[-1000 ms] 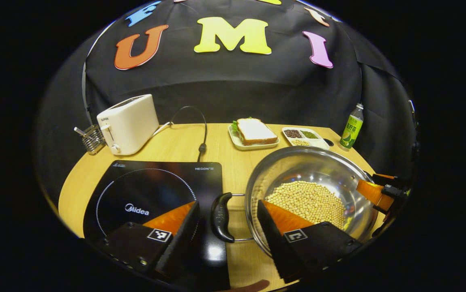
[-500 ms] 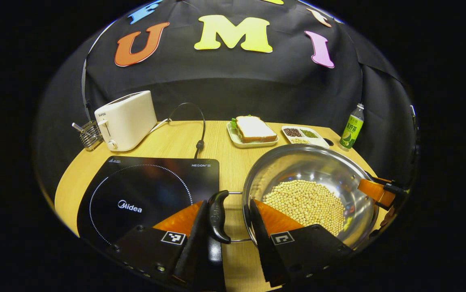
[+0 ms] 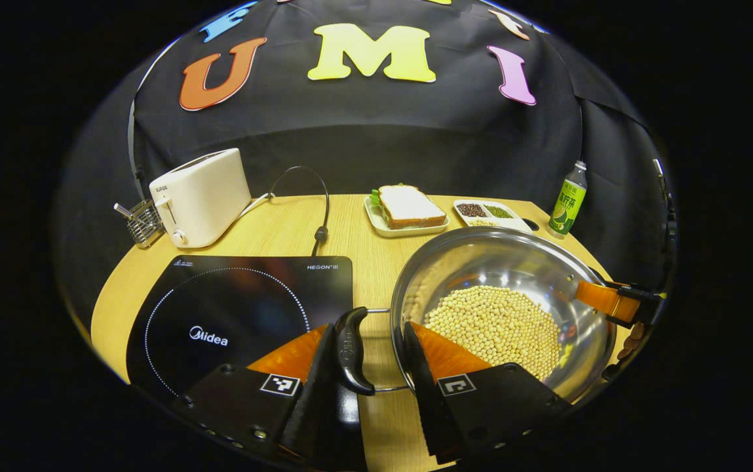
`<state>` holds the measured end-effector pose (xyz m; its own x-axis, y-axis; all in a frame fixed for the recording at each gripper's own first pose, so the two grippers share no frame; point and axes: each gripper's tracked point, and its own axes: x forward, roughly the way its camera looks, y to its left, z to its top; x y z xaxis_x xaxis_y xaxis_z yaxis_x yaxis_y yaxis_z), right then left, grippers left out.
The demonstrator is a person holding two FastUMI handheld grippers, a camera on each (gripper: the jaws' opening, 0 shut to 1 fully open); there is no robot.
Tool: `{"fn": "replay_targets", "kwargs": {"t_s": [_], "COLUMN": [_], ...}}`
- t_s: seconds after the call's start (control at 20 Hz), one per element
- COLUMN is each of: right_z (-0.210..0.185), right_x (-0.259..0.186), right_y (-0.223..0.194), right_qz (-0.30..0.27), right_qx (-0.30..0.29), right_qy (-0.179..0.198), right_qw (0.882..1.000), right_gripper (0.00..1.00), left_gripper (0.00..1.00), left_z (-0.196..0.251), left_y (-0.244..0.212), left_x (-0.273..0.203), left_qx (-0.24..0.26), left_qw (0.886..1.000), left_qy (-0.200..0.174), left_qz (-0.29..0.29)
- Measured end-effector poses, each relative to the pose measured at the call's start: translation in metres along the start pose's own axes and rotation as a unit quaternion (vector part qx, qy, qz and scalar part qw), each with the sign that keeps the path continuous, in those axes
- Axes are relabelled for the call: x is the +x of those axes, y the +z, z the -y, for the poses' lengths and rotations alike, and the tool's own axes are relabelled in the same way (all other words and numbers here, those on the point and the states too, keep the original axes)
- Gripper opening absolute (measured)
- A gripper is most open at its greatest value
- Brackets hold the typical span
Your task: First push the handle of the pot to place it horizontally, then grasp the pot with both hands and set it on the induction cooktop.
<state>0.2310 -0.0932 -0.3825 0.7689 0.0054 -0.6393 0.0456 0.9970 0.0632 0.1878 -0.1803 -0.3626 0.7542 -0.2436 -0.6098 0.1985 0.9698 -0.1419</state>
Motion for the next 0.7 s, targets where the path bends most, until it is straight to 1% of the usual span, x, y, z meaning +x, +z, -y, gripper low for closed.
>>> {"fn": "replay_targets", "kwargs": {"t_s": [0.1,0.15,0.2,0.25,0.3,0.45,0.5,0.6,0.7], "right_z": [0.000,0.000,0.001,0.001,0.000,-0.005,-0.008,-0.016,-0.026], "right_x": [-0.004,-0.007,-0.009,-0.011,-0.017,-0.042,-0.052,-0.074,-0.094], "right_y": [-0.002,-0.003,-0.004,-0.005,-0.004,0.005,0.009,0.019,0.025], "right_qz": [-0.004,-0.004,-0.006,-0.007,-0.005,0.009,0.011,0.022,0.030], "right_qx": [0.003,0.003,0.003,0.005,0.008,0.007,0.004,-0.003,-0.012], "right_qy": [0.000,0.000,-0.002,-0.004,-0.004,-0.006,-0.007,-0.008,-0.009], "right_qw": [1.000,1.000,1.000,1.000,1.000,1.000,1.000,1.000,0.999], "right_gripper": [0.62,0.62,0.60,0.60,0.60,0.60,0.61,0.60,0.60], "left_gripper": [0.60,0.57,0.58,0.55,0.55,0.55,0.55,0.55,0.55], "left_z": [0.003,0.004,0.000,0.000,0.001,-0.002,0.000,-0.004,-0.010], "left_y": [-0.003,-0.003,-0.002,-0.001,0.000,0.010,0.014,0.021,0.031], "left_x": [0.000,-0.004,-0.003,-0.005,-0.009,-0.029,-0.040,-0.056,-0.074], "left_qx": [-0.016,-0.008,0.000,0.000,0.002,0.008,0.005,-0.008,-0.009], "left_qw": [1.000,1.000,1.000,1.000,1.000,1.000,1.000,1.000,1.000], "left_qy": [-0.013,-0.012,-0.011,-0.009,-0.010,-0.014,-0.014,-0.016,-0.015], "left_qz": [-0.007,-0.010,-0.012,-0.013,-0.013,0.005,0.007,0.009,0.019]}}
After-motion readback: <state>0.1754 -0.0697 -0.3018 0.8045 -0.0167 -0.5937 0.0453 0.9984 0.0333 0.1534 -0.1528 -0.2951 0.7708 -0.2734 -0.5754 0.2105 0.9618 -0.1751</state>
